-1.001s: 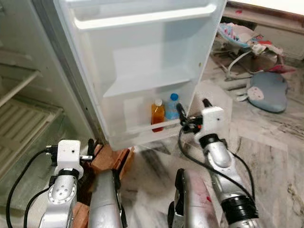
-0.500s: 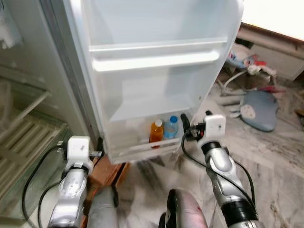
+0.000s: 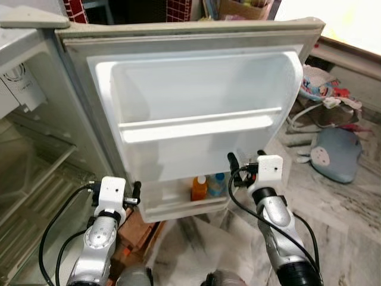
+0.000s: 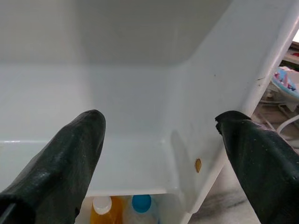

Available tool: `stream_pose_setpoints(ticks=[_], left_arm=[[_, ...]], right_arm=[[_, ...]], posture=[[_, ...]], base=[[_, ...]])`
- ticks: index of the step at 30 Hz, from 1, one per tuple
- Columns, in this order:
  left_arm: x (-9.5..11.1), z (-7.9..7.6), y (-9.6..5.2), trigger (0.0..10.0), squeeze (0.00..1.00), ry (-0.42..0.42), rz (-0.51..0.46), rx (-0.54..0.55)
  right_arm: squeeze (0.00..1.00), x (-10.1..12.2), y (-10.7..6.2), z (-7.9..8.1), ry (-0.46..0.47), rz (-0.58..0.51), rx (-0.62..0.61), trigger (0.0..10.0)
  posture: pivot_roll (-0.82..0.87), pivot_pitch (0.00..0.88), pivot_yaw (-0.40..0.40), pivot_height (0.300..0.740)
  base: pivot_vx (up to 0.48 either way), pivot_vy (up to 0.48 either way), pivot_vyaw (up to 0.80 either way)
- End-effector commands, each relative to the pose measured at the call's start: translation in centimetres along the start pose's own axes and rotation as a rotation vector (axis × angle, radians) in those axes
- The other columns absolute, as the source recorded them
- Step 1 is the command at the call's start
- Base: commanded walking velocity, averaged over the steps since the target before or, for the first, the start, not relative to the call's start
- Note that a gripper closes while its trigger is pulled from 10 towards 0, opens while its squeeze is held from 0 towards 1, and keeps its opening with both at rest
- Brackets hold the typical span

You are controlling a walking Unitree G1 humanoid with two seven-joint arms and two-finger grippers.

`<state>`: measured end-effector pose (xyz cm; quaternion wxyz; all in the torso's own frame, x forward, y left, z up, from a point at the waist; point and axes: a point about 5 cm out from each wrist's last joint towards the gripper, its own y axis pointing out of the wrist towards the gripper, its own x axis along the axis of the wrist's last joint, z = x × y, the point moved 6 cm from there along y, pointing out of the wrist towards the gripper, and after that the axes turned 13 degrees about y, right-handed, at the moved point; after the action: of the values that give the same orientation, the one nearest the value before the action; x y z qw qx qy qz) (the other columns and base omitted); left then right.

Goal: Restocking fridge

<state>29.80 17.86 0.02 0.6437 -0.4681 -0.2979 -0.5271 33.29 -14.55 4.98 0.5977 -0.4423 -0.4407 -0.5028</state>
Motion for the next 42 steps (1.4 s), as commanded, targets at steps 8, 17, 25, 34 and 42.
stream_pose_setpoints(ticks=[8,17,25,34,42], left_arm=[[2.3,1.5,0.5,10.0,0.0,-0.017,-0.078,0.066],[1.8,0.5,0.2,10.0,0.0,-0.019,-0.053,0.051],[2.1,0.5,0.5,10.0,0.0,0.017,-0.069,0.043],[2.4,0.3,0.5,10.0,0.0,0.026,-0.076,0.028],[2.3,0.3,0.4,10.0,0.0,0.028,-0.073,0.03]], right_arm=[[0.0,2.5,2.5,1.8,-0.028,-0.06,0.045,10.0],[0.0,-0.7,-1.2,1.7,0.053,0.081,0.099,10.0],[0.0,-1.0,-2.6,-0.8,-0.011,0.097,0.056,10.0],[0.0,-0.2,-2.3,-0.8,-0.011,0.075,0.031,10.0],[0.0,-0.1,-2.2,-0.8,-0.026,0.072,0.032,10.0]], posture=[[0.13,0.0,-0.048,0.74],[0.11,0.0,-0.05,0.74],[0.1,0.0,-0.041,0.74],[0.1,0.0,-0.03,0.74],[0.11,0.0,-0.029,0.74]], base=[[0.0,0.0,0.0],[-0.027,0.0,0.0],[-0.03,-0.136,0.0],[0.0,-0.469,0.0],[0.0,-0.48,0.0]])
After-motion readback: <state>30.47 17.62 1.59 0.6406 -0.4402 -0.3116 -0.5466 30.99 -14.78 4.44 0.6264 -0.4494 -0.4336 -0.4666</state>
